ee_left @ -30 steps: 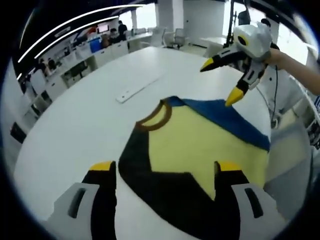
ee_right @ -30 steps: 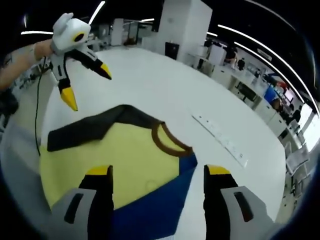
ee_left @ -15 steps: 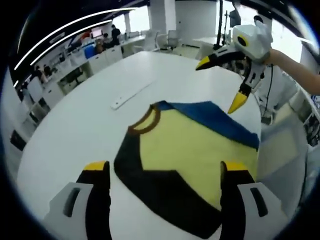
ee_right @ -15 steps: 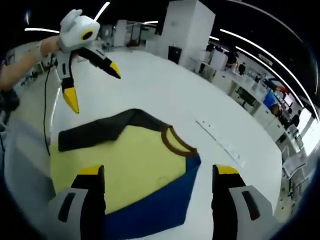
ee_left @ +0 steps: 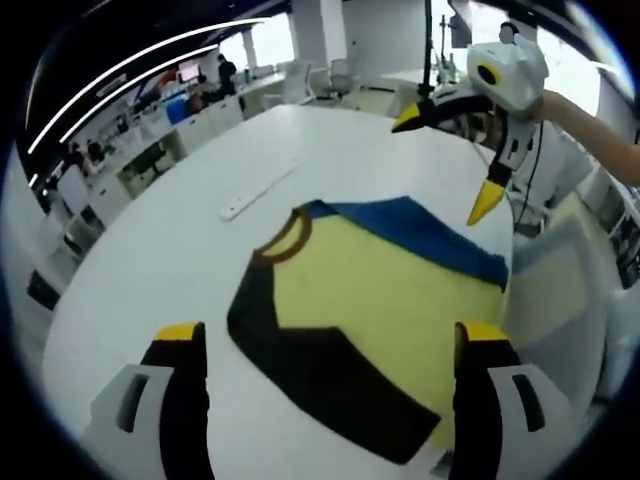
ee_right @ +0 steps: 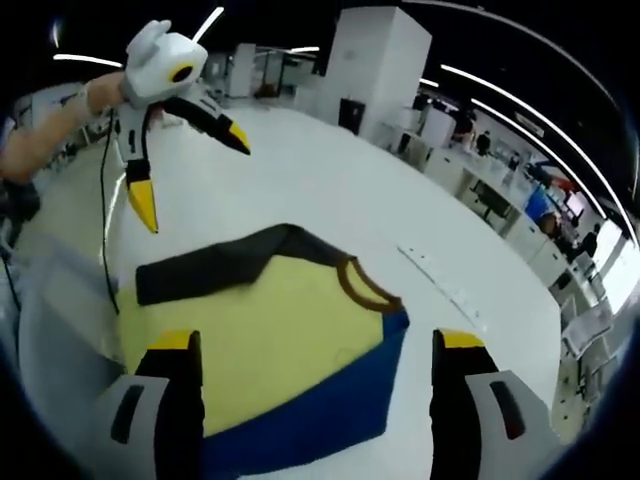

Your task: Fold the garment on the visible template until the final outline fits inside the template.

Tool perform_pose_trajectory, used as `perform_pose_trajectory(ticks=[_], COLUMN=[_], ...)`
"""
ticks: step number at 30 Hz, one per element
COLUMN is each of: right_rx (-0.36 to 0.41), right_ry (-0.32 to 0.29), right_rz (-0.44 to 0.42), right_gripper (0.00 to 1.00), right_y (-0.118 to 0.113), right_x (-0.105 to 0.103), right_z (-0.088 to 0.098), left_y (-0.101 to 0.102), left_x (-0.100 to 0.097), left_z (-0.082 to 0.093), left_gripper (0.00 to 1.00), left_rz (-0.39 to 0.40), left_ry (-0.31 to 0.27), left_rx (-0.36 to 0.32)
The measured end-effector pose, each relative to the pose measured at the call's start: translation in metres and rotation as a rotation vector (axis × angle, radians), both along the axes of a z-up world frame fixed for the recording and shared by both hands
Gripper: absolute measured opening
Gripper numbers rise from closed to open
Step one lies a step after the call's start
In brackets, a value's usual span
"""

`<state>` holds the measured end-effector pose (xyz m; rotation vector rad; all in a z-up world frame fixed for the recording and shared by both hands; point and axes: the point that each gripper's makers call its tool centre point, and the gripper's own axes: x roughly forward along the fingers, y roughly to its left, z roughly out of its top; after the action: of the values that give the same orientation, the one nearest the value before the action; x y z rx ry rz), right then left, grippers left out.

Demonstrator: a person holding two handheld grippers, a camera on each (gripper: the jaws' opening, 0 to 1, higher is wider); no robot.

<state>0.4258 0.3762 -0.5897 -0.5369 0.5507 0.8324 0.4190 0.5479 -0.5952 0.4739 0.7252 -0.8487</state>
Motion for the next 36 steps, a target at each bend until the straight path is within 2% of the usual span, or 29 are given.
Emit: perform_pose_trajectory(ticks=[13, 21, 25, 36], right_rx=[0.011, 0.030, 0.033, 0.048], right_ry=[-0.027, -0.053, -0.080, -0.076], right_rz=[-0.007, -0.003, -0.027, -0.054], right_gripper=[1.00, 1.00, 1.00, 1.00], right_y=[-0.004, -0.002, -0.008, -0.019], right_x=[-0.034, -0.057, -0.060, -0.076], right_z=[0.021, 0.032, 0.037, 0.033], left_y=[0.011, 0.019, 0.024, 0.032], left_x=[-0.033, -0.056, -0.063, -0.076], left_z=[0.014, 0.013, 0.013, 0.017], left_gripper=[1.00, 1.00, 1.00, 1.00], left_rz=[0.030, 0.073, 0.086, 0.093], left_ry=[-0.017, -0.011, -0.012, -0.018], left_rx=[-0.023, -0.058, -0.057, -0.060])
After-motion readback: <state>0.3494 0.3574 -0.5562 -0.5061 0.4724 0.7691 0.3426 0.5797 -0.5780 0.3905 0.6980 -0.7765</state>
